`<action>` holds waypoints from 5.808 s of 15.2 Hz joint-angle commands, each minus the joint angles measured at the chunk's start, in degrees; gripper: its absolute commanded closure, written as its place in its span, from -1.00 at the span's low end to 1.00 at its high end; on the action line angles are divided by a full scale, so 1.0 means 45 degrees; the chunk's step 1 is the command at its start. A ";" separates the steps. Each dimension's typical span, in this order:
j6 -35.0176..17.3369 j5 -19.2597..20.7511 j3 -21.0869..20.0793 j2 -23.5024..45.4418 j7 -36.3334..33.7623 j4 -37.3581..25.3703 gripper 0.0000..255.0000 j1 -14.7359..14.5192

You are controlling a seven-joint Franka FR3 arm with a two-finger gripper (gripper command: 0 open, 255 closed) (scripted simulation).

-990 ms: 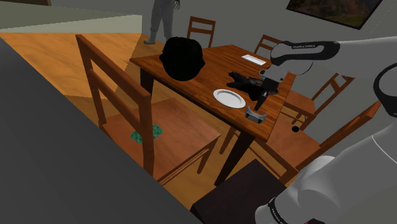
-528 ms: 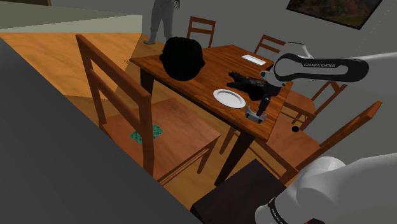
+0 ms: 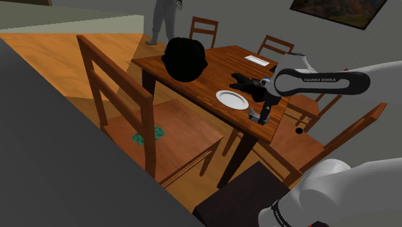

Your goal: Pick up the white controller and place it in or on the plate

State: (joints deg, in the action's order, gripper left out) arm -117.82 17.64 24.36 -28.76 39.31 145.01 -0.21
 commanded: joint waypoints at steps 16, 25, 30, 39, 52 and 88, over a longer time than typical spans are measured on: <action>-0.0080 0.0011 0.0024 0.0041 0.0008 0.0031 1.00 0.0003; 0.1411 -0.0170 -0.0272 -0.0417 0.0099 -0.1008 1.00 -0.0040; 0.2303 -0.0289 -0.0440 -0.0585 0.0166 -0.1734 1.00 -0.0077; 0.2476 -0.1192 -0.0361 0.1935 0.0248 -0.4365 1.00 -0.0782; 0.2184 -0.3182 -0.0122 0.6930 0.0815 -0.8776 1.00 -0.1283; 0.2024 -0.3183 -0.0158 0.6944 0.0728 -0.8624 -1.00 -0.1325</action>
